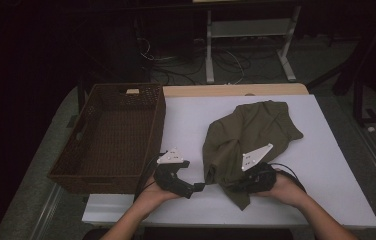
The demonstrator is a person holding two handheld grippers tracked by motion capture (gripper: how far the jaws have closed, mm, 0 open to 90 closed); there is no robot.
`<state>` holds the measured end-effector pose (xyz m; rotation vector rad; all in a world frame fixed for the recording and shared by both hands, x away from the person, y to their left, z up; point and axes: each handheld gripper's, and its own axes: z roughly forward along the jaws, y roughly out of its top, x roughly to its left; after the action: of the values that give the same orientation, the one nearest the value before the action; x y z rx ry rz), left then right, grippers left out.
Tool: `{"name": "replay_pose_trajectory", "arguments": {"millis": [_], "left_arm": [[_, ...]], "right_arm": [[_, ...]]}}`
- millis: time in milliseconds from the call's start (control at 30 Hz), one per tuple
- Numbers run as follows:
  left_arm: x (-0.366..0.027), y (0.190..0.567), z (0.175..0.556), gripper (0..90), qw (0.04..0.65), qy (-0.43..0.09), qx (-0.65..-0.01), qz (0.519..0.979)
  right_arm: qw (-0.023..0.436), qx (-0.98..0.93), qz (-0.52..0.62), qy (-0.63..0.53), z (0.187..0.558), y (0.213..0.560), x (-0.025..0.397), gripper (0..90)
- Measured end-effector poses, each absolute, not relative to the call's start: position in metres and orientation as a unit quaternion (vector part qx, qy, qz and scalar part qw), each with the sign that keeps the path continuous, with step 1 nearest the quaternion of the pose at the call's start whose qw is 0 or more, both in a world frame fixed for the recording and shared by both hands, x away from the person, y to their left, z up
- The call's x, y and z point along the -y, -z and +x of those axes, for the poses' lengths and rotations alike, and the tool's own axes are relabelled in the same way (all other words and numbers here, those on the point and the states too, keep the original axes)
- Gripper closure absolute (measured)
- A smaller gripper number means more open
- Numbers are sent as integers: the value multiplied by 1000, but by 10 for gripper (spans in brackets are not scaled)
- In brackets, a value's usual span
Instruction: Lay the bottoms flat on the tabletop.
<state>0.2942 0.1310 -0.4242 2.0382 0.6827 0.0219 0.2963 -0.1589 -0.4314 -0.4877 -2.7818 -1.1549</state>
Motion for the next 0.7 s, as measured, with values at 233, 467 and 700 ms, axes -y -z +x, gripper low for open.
{"name": "replay_pose_trajectory", "arguments": {"millis": [233,467,700], "left_arm": [[-132,424,294,0,476,-10,-280,833],[-131,424,294,0,475,-10,-279,835],[-131,424,294,0,474,-10,-279,835]], "right_arm": [[35,896,-184,404,302,423,171,672],[-14,866,-225,446,309,406,198,523],[-49,846,-268,458,318,398,224,492]]}}
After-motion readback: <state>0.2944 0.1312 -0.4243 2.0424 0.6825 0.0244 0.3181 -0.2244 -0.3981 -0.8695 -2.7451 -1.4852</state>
